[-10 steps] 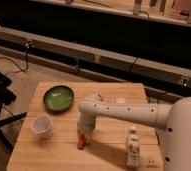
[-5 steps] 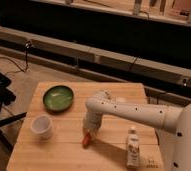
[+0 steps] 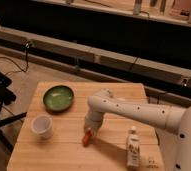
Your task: Drag the pepper across the table
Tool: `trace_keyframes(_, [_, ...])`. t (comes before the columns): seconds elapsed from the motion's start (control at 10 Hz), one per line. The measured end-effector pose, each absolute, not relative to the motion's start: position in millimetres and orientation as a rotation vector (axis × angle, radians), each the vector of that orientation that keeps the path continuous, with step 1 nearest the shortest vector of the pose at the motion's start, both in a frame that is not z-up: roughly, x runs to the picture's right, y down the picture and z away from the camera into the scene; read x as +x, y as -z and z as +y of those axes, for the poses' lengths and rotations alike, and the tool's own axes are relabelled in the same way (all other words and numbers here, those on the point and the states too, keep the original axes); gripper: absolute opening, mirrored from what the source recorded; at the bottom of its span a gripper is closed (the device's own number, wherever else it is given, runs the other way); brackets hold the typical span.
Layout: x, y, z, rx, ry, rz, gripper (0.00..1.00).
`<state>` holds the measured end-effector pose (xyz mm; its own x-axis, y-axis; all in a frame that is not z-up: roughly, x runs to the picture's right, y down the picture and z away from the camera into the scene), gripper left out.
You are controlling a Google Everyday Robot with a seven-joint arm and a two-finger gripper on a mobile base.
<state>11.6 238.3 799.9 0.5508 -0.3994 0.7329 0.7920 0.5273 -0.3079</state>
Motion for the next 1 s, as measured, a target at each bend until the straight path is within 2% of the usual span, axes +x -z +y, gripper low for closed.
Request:
trace_keyframes(0.5, [33.6, -799.6, 221.4, -0.683, 0.725, -0.646, 0.0])
trace_keyframes(1.0, [104.0, -800.1, 200.0, -0.68, 0.66, -0.637, 0.0])
